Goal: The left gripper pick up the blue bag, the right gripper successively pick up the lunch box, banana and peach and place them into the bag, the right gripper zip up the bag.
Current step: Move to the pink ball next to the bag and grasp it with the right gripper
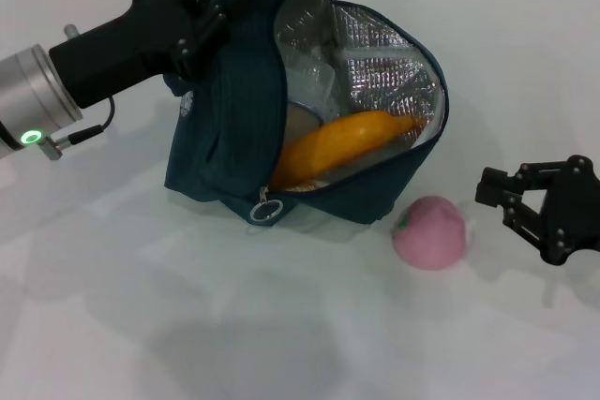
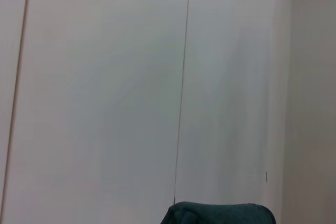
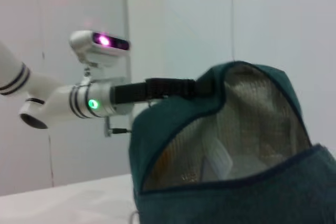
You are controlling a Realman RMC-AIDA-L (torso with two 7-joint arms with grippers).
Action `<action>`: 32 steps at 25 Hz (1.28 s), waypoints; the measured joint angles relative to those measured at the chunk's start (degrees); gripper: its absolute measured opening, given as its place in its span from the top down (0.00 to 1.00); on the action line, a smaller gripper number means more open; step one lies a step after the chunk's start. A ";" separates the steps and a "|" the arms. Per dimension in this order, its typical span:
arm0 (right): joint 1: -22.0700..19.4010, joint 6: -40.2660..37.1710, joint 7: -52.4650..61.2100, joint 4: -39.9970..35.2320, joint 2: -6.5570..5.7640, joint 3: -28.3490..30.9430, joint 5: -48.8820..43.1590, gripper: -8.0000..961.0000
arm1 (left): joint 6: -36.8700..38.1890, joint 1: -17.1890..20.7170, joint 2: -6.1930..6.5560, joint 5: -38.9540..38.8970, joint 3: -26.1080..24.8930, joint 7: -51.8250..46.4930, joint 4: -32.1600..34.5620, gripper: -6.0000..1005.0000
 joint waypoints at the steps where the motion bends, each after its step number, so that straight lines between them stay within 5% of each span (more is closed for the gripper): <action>1: 0.07 2.02 1.77 0.07 -0.02 -0.01 -0.13 0.88 | 0.00 0.00 0.00 0.02 0.00 0.02 0.00 0.96; 6: 1.06 7.31 5.25 0.80 0.07 -3.51 -0.86 0.85 | 0.00 -0.08 0.00 0.07 0.00 0.58 0.00 0.96; 17: 1.56 14.45 6.38 0.78 0.57 -10.48 -0.87 0.62 | 0.00 -0.44 -0.02 0.29 0.00 0.58 0.63 0.96; 28: 2.34 17.79 5.83 0.39 0.73 -14.56 -0.14 0.13 | -0.09 -0.45 -0.08 0.30 0.00 0.58 0.88 0.96; 32: 2.21 17.64 5.79 0.36 0.65 -14.11 -0.06 0.15 | -0.09 -0.42 -0.08 0.29 0.00 0.58 0.88 0.96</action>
